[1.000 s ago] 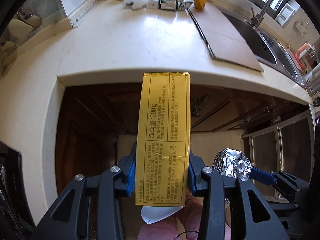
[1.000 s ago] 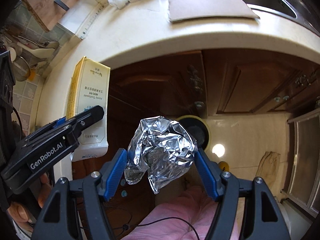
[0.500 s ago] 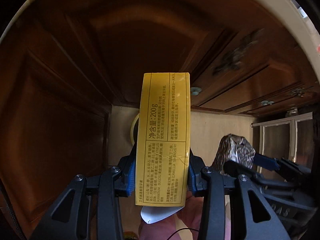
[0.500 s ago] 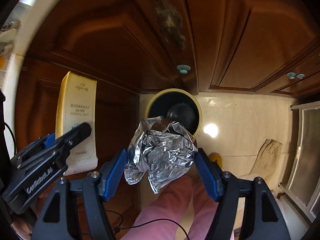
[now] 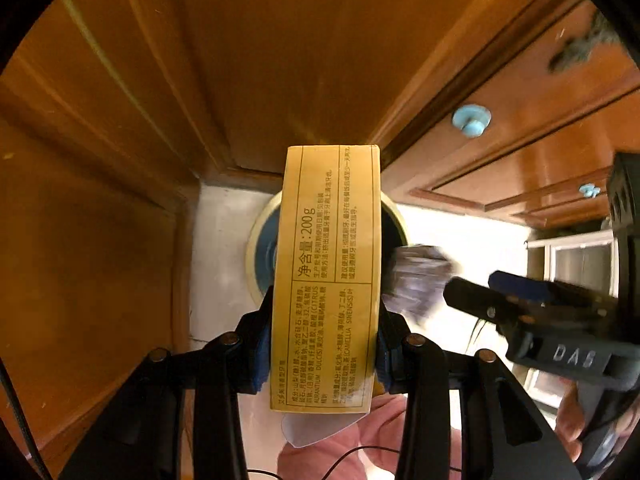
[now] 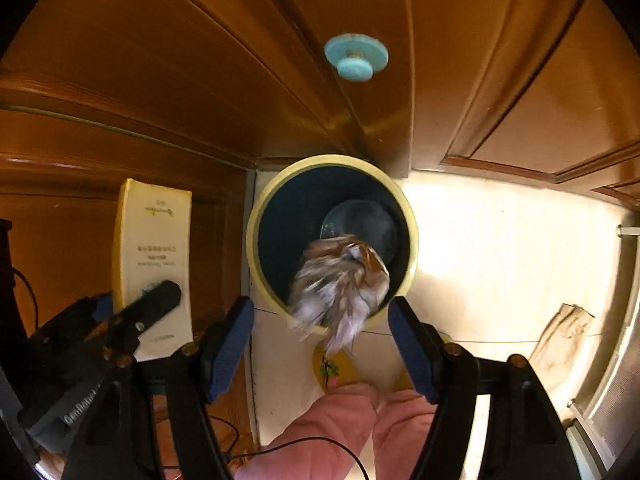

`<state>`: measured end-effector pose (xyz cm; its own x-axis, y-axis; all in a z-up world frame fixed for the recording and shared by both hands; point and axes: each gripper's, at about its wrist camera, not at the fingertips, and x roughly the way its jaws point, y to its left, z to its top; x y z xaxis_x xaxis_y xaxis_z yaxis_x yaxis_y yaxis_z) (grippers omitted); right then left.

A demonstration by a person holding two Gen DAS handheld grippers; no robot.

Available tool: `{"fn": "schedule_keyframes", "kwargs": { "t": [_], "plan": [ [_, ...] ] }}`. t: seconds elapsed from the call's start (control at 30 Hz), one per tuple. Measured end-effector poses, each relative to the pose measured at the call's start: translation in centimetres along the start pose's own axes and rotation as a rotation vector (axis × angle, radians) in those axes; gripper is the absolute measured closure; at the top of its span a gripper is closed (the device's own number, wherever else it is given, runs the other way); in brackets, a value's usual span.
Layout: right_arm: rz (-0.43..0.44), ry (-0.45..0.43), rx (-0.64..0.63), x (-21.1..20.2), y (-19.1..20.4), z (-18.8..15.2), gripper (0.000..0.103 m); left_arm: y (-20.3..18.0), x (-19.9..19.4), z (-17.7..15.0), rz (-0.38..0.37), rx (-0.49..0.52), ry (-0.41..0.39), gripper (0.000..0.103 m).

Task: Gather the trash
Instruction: 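Carry the yellow box and foil down over the floor trash bin, then open the right gripper over the bin while the left gripper releases the yellow box, then raise both tools back toward the counter trash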

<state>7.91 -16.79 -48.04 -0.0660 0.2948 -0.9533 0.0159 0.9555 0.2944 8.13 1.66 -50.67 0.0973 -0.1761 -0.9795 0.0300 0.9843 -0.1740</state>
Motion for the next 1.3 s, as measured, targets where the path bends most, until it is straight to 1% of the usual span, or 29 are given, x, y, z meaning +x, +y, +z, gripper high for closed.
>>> {"fn": "schedule_keyframes", "kwargs": {
  "t": [0.07, 0.17, 0.23, 0.3, 0.4, 0.47, 0.5, 0.6, 0.7, 0.9, 0.97, 1.0, 1.13, 1.3],
  "plan": [
    [-0.001, 0.004, -0.003, 1.1, -0.4, 0.5, 0.033, 0.0, 1.3, 0.0, 0.004, 0.021, 0.011, 0.064],
    [0.016, 0.001, 0.010, 1.5, -0.5, 1.3, 0.033, -0.2, 2.7, -0.1, -0.023, 0.047, 0.039, 0.064],
    [0.022, 0.000, 0.022, 1.6, -0.8, 1.6, 0.033, 0.0, 3.6, 0.1, -0.026, 0.063, 0.043, 0.064],
    [0.016, -0.006, 0.030, 1.4, -1.0, 1.6, 0.033, -0.4, 4.2, 0.4, -0.034, 0.070, 0.047, 0.061],
    [0.000, -0.014, 0.037, 1.7, -1.7, 1.6, 0.033, -0.1, 4.6, 0.5, -0.045, 0.061, 0.045, 0.049],
    [-0.017, -0.018, 0.041, 2.1, -2.1, 1.6, 0.033, 0.4, 4.6, 0.7, -0.037, 0.048, 0.038, 0.031],
    [-0.027, -0.023, 0.040, 2.3, -2.3, 1.5, 0.033, 0.5, 4.8, 0.8, -0.027, 0.036, 0.033, 0.029],
    [-0.058, -0.039, 0.033, 2.7, -2.6, 1.2, 0.033, 1.0, 5.4, 1.1, 0.012, -0.004, 0.031, 0.029],
    [-0.073, -0.044, 0.031, 2.9, -2.7, 1.1, 0.033, 1.5, 5.8, 1.1, 0.021, -0.035, 0.036, 0.029],
    [-0.074, -0.045, 0.042, 2.8, -2.4, 1.0, 0.033, 1.3, 5.4, 0.6, 0.049, 0.007, 0.037, 0.027],
    [-0.074, -0.046, 0.047, 2.7, -2.2, 0.9, 0.033, 1.1, 5.0, 0.6, 0.061, 0.018, 0.038, 0.022],
    [-0.075, -0.045, 0.050, 2.5, -2.1, 0.8, 0.032, 1.1, 4.7, 0.5, 0.064, 0.020, 0.036, 0.021],
    [-0.072, -0.040, 0.069, 1.8, -1.9, 0.2, 0.032, 0.7, 2.8, 0.4, 0.079, 0.026, 0.026, 0.011],
    [-0.069, -0.037, 0.081, -0.6, -1.2, -0.5, 0.031, 0.1, -0.6, 0.4, 0.084, 0.024, 0.012, 0.008]
  ]
}}
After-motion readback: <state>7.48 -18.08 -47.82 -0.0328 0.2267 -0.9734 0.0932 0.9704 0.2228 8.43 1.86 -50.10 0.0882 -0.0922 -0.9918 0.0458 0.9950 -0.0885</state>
